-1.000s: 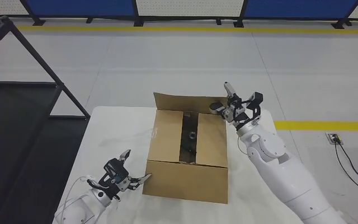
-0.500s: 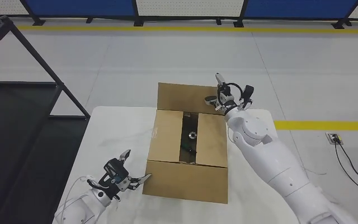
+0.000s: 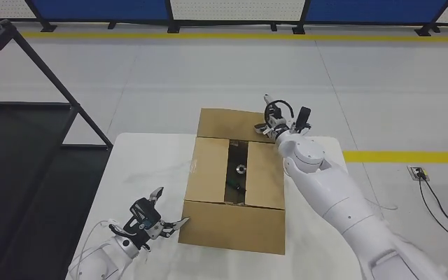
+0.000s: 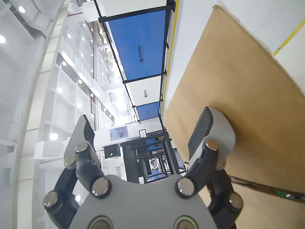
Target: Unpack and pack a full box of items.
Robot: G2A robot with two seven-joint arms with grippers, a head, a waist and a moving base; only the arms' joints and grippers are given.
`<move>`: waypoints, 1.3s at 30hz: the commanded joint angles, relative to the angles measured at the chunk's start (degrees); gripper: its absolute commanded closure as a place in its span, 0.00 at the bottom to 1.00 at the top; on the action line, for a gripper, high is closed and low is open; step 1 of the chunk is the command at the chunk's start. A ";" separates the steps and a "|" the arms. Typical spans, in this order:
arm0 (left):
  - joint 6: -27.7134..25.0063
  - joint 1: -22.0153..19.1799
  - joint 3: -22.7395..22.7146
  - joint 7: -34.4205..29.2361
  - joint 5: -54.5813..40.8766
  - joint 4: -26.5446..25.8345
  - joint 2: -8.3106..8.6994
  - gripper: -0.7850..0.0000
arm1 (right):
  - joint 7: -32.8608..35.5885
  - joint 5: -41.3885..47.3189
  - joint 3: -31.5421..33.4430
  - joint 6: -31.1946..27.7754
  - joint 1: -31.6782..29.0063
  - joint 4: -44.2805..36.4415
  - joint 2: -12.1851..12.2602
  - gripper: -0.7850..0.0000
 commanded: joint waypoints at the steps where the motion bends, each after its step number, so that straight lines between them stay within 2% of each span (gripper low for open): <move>1: 0.00 0.00 0.00 0.00 0.00 0.00 0.00 0.00 | 0.59 -0.50 -0.07 0.72 0.45 1.02 -0.48 0.00; 11: 0.00 0.00 0.00 0.00 0.00 0.00 0.00 0.00 | 3.68 -4.09 -0.45 3.19 2.00 5.03 -2.70 0.00; 20: 0.00 0.00 0.00 0.00 0.00 0.00 0.00 0.00 | 5.47 -8.25 -0.60 2.61 2.84 8.08 -4.36 0.00; 29: 0.00 0.00 0.00 0.00 0.00 0.00 0.00 0.00 | 1.35 -9.95 1.29 -2.26 2.73 9.59 -5.77 0.00; 33: 0.00 0.00 0.00 0.00 0.00 0.00 0.00 0.00 | -1.72 -11.38 1.49 -0.52 3.29 10.67 -6.60 0.00; 39: 0.00 0.00 0.00 0.00 0.00 0.00 0.00 0.00 | -1.74 -12.52 1.71 1.86 4.37 13.45 -7.91 0.00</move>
